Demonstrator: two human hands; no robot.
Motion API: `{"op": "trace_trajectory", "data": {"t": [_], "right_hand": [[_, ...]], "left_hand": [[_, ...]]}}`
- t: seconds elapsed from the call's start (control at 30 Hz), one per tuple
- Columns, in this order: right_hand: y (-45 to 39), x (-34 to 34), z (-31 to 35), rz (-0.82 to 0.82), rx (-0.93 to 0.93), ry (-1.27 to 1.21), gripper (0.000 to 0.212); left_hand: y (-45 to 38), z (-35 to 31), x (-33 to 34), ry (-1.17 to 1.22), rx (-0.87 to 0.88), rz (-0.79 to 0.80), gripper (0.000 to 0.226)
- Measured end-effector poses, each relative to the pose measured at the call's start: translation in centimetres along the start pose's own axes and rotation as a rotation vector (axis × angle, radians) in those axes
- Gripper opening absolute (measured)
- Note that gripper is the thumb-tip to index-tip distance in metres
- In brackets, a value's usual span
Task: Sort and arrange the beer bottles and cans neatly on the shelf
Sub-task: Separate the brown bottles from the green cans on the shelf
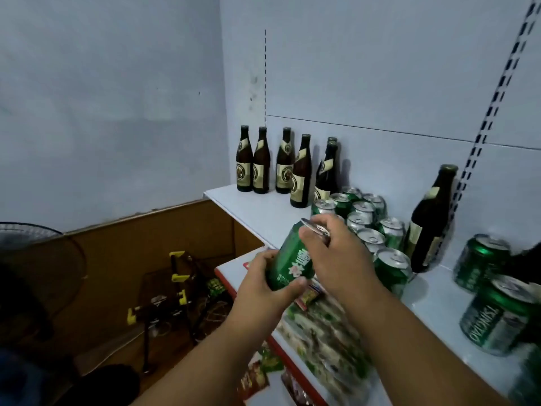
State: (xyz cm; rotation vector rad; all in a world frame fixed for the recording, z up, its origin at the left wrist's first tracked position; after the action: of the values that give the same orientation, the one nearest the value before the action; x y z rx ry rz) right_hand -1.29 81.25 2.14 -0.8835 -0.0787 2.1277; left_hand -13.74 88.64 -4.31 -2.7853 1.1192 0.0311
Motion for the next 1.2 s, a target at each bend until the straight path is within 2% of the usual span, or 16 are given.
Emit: {"op": "trace_trajectory", "data": {"t": [0.2, 0.27, 0.37, 0.43, 0.5, 0.63, 0.73, 0.87, 0.93, 1.0, 1.07, 1.2], "right_hand": [[-6.5, 3.6, 0.4, -0.001, -0.145, 0.389, 0.051], [-8.4, 4.5, 0.3, -0.040, -0.172, 0.491, 0.050], [-10.7, 5.6, -0.2, -0.099, -0.157, 0.674, 0.047], [-11.8, 6.4, -0.9, -0.126, -0.113, 0.791, 0.046], [-12.7, 7.2, -1.7, -0.155, -0.040, 0.849, 0.046], [-13.3, 8.6, -2.5, -0.312, 0.021, 0.880, 0.045], [-13.3, 9.7, -2.6, -0.308, 0.100, 0.897, 0.037], [-13.3, 10.3, -2.1, -0.356, 0.167, 0.881, 0.045], [-12.9, 10.3, -1.8, -0.425, 0.162, 0.868, 0.043], [-12.2, 9.6, -1.7, -0.511, 0.145, 0.863, 0.039], [-11.1, 8.3, -1.6, -0.581, 0.146, 0.854, 0.035], [-7.7, 4.8, -0.8, -0.715, 0.158, 0.852, 0.030]], "left_hand": [[-10.8, 2.4, -1.6, -0.435, 0.192, -0.021, 0.049], [-13.8, 3.6, -1.5, -0.457, 0.222, 0.009, 0.050], [-17.8, 5.1, -1.1, -0.452, 0.298, 0.101, 0.037], [-20.0, 5.9, -0.7, -0.442, 0.336, 0.192, 0.027], [-22.0, 6.4, -0.5, -0.451, 0.364, 0.256, 0.027], [-24.5, 7.8, -0.2, -0.483, 0.402, 0.388, 0.032], [-25.4, 8.6, -0.4, -0.509, 0.418, 0.445, 0.034], [-25.9, 8.4, -0.8, -0.445, 0.400, 0.517, 0.047], [-25.6, 7.3, -1.5, -0.370, 0.441, 0.469, 0.061], [-24.7, 5.8, -2.6, -0.322, 0.522, 0.320, 0.068], [-23.4, 4.2, -3.4, -0.245, 0.664, 0.212, 0.054], [-20.4, 2.2, -2.3, -0.186, 0.945, 0.279, 0.030]]}}
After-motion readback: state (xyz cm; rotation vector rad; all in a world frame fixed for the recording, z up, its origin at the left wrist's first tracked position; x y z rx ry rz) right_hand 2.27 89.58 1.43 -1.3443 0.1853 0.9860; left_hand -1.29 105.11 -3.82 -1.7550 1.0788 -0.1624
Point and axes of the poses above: each hand's wrist, its own y-axis away from the middle knuckle, its own x-axis out of the palm, z = x × y, the point moved 3 cm from there along -y, towards the middle knuckle
